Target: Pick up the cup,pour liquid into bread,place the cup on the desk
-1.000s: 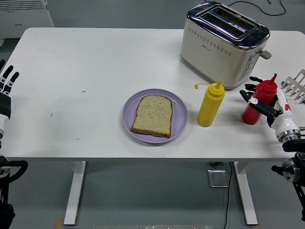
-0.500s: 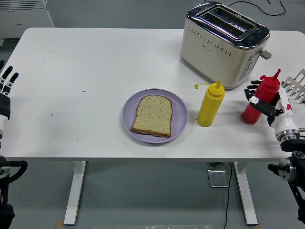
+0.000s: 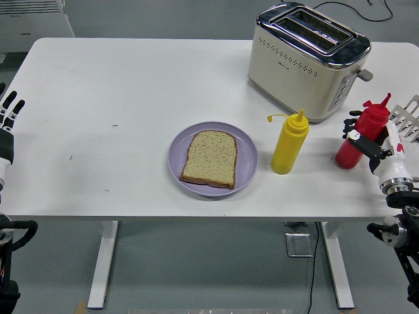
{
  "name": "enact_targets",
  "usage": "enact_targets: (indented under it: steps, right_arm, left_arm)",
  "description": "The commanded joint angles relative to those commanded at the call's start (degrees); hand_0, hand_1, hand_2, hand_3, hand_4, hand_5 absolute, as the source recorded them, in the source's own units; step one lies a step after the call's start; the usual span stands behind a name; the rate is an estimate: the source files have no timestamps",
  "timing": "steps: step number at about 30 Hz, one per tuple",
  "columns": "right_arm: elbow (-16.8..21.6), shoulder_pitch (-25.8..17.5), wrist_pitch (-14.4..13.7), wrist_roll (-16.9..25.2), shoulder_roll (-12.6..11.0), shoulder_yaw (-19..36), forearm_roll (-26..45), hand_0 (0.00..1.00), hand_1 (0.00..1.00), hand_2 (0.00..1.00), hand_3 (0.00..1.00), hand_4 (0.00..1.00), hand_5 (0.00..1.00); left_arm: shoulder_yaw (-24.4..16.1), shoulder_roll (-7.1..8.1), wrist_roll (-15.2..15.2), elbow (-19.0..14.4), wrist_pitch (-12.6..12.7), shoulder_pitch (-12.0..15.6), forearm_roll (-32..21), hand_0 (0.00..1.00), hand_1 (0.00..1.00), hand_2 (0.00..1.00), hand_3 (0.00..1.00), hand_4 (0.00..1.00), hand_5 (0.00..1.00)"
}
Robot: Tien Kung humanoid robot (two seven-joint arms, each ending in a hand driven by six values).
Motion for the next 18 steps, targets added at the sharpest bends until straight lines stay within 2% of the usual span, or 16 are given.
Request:
enact_targets:
  steps: [2, 3, 8, 9, 11, 14, 15, 17, 18]
  right_arm:
    - [0.2, 0.0, 0.0, -0.2, 0.0, 0.0, 0.6, 0.269, 0.275, 0.378, 0.444, 0.587, 0.002]
    - [0.4, 0.0, 0.0, -0.3, 0.0, 0.1, 0.8, 0.225, 0.267, 0.375, 0.444, 0.551, 0.002]
    - [1.4, -0.2, -0.1, -0.8, -0.1, 0.4, 1.4, 0.225, 0.267, 0.375, 0.444, 0.551, 0.002]
    - [1.7, -0.2, -0.2, -0.8, -0.2, 0.6, 1.5, 0.206, 0.262, 0.372, 0.439, 0.510, 0.002]
    - [2.6, -0.3, -0.2, -0.9, -0.4, 1.1, 1.5, 0.206, 0.262, 0.372, 0.439, 0.510, 0.002]
    - [4.6, -0.5, -0.3, -1.3, -0.9, 2.0, 1.6, 0.206, 0.262, 0.372, 0.439, 0.510, 0.002]
    - [5.1, -0.6, -0.3, -1.5, -1.1, 2.3, 1.6, 0.148, 0.244, 0.364, 0.419, 0.526, 0.002]
    - [6.9, -0.6, -0.3, -1.9, -1.6, 2.9, 1.5, 0.148, 0.244, 0.364, 0.419, 0.526, 0.002]
    - [8.7, -0.5, -0.2, -2.5, -2.6, 3.6, 1.5, 0.148, 0.244, 0.364, 0.419, 0.526, 0.002]
  left_arm:
    - [0.0, -0.02, 0.0, 0.0, 0.0, 0.0, 0.0, 0.720, 0.766, 0.814, 0.744, 0.676, 0.998]
    - [0.0, -0.02, 0.0, 0.0, 0.0, 0.0, 0.0, 0.720, 0.766, 0.814, 0.740, 0.676, 0.998]
    - [0.0, 0.00, 0.0, 0.0, 0.0, 0.0, 0.1, 0.720, 0.766, 0.814, 0.740, 0.676, 0.998]
    - [0.0, 0.01, 0.0, 0.0, 0.0, 0.0, 0.1, 0.720, 0.765, 0.814, 0.737, 0.678, 0.998]
    - [0.0, 0.01, 0.0, 0.0, 0.0, 0.0, 0.1, 0.720, 0.765, 0.814, 0.737, 0.678, 0.998]
    - [0.0, 0.02, 0.0, 0.0, 0.1, -0.1, 0.1, 0.720, 0.765, 0.814, 0.737, 0.678, 0.998]
    - [0.0, 0.03, 0.0, -0.1, 0.1, 0.0, 0.1, 0.720, 0.766, 0.814, 0.732, 0.676, 0.998]
    - [0.0, 0.05, 0.0, -0.1, 0.0, 0.0, 0.1, 0.720, 0.766, 0.814, 0.732, 0.676, 0.998]
    - [0.0, 0.08, 0.0, -0.1, 0.1, -0.1, 0.1, 0.720, 0.766, 0.814, 0.732, 0.676, 0.998]
